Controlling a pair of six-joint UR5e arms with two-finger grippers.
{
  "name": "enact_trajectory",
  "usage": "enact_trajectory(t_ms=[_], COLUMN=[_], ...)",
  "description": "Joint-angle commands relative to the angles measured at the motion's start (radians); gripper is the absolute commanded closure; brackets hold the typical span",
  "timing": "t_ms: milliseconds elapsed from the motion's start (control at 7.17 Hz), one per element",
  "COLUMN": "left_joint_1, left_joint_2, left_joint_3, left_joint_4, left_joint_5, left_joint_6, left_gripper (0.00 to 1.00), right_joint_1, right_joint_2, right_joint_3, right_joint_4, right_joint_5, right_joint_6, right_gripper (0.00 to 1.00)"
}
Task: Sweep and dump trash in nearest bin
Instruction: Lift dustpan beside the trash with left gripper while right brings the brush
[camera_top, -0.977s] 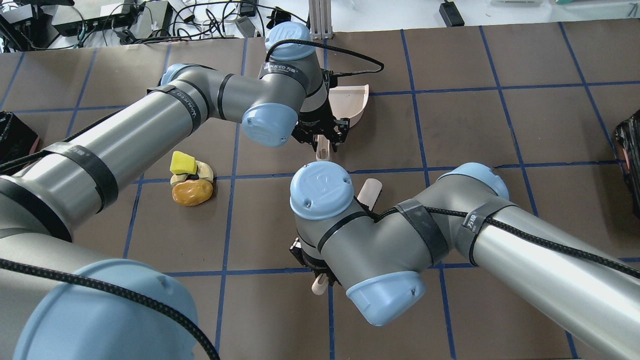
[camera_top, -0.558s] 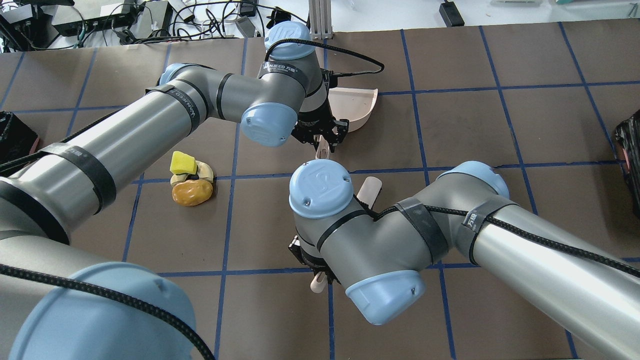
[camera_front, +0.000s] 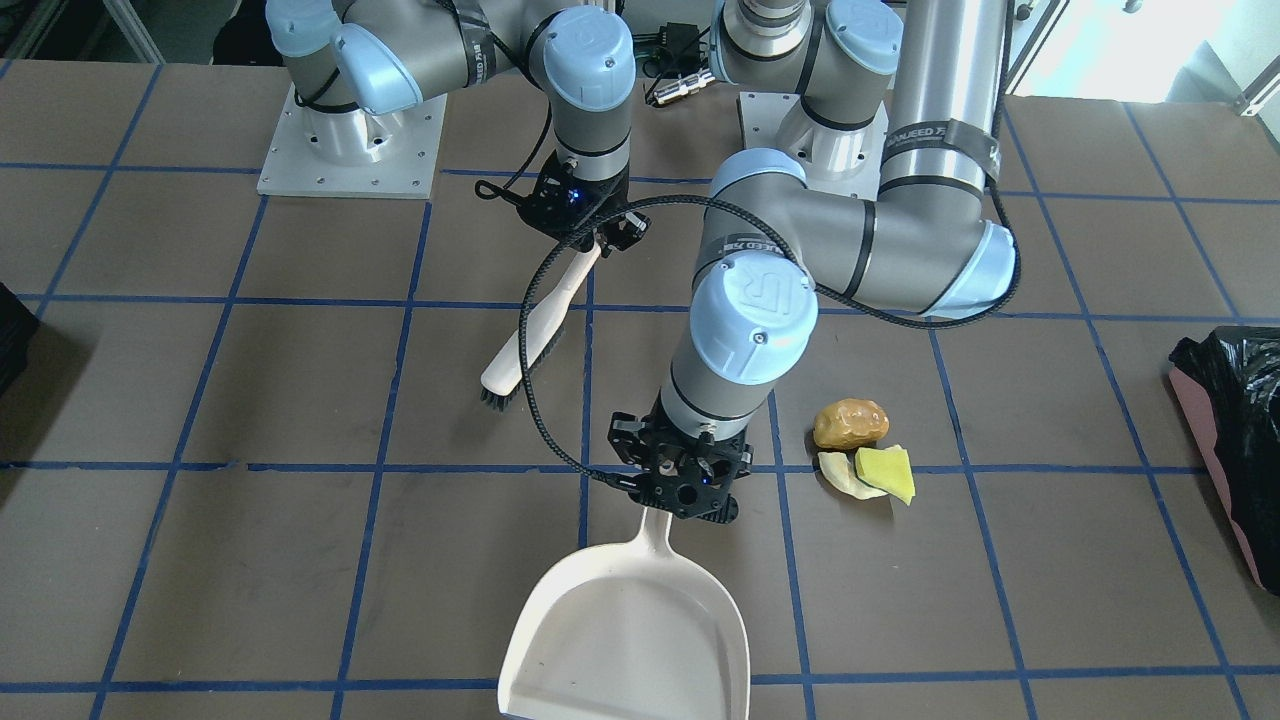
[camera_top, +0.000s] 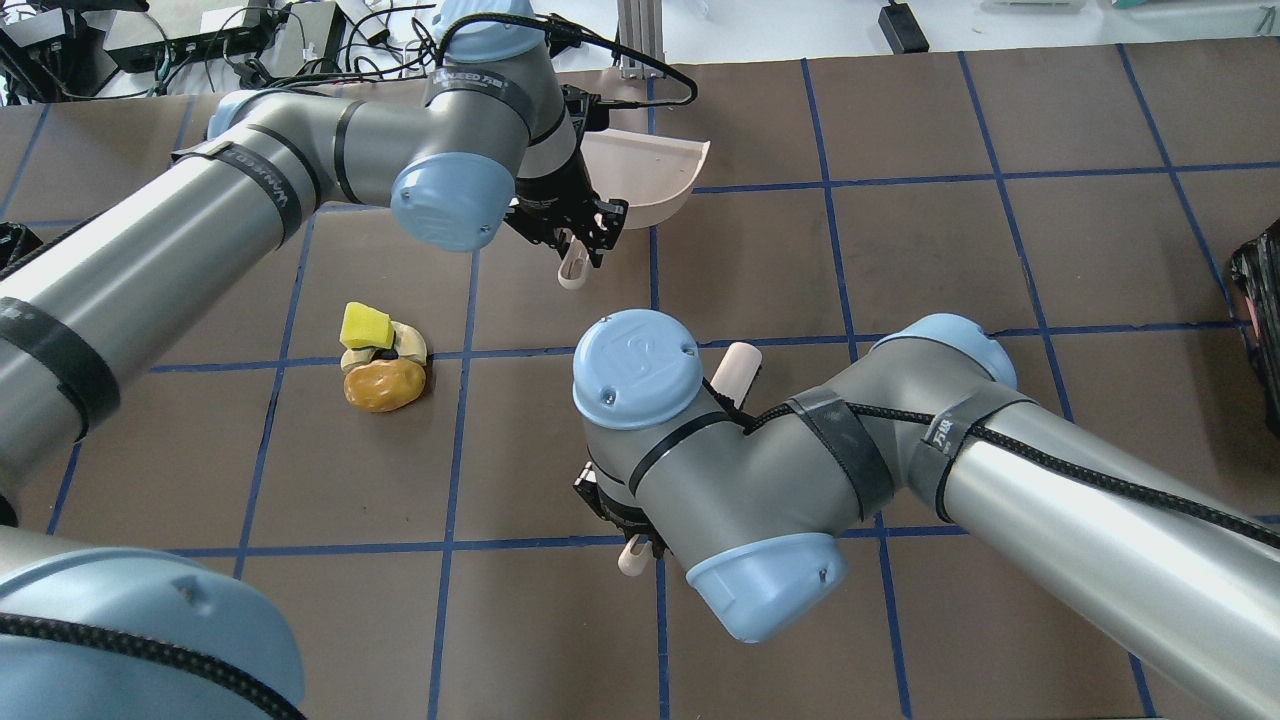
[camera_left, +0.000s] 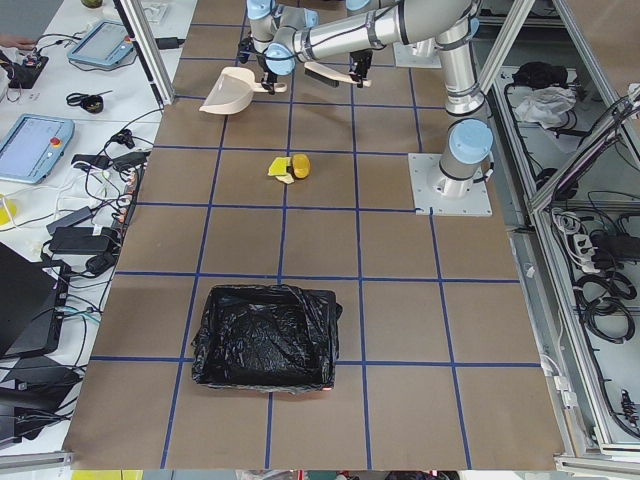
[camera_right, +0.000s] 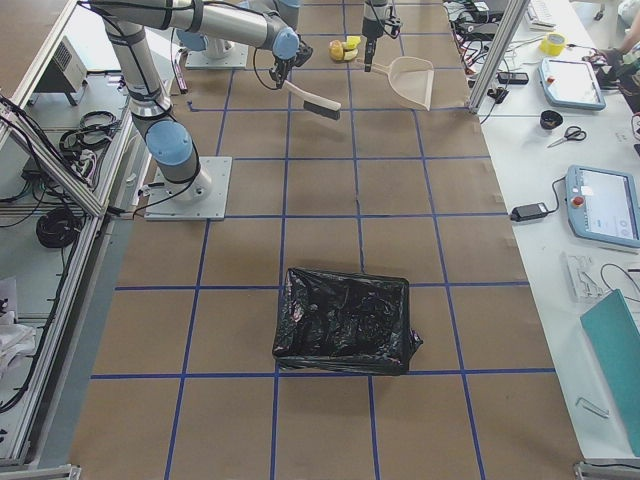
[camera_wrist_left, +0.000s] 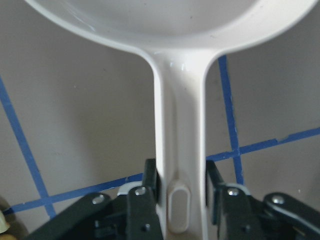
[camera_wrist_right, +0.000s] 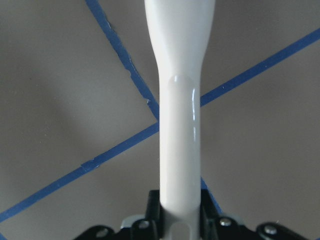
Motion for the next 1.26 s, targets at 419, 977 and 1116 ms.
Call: enact_trajectory(t_ms=[419, 977, 1116], left_joint_1=[0.253, 0.515, 0.574], left_joint_2=[0.143, 0.194, 0.195], left_joint_3=[-0.069, -0.1, -0.1], left_joint_4=[-0.175, -0.182, -0.182], left_joint_5=[0.1, 0.117, 0.122], left_joint_6=[0.663, 1.282, 1.426], left_gripper=[1.0, 1.0, 1.0], right_joint_1=[0.061, 0.153, 0.158], right_joint_2=[0.163, 0.349, 0.375], right_joint_3=[-0.26, -0.513, -0.567], right_joint_4=[0.049, 0.065, 0.065], right_joint_5=[0.016, 0.016, 0.041], right_joint_6=[0.046, 0.128, 0.135], right_gripper=[1.0, 1.0, 1.0])
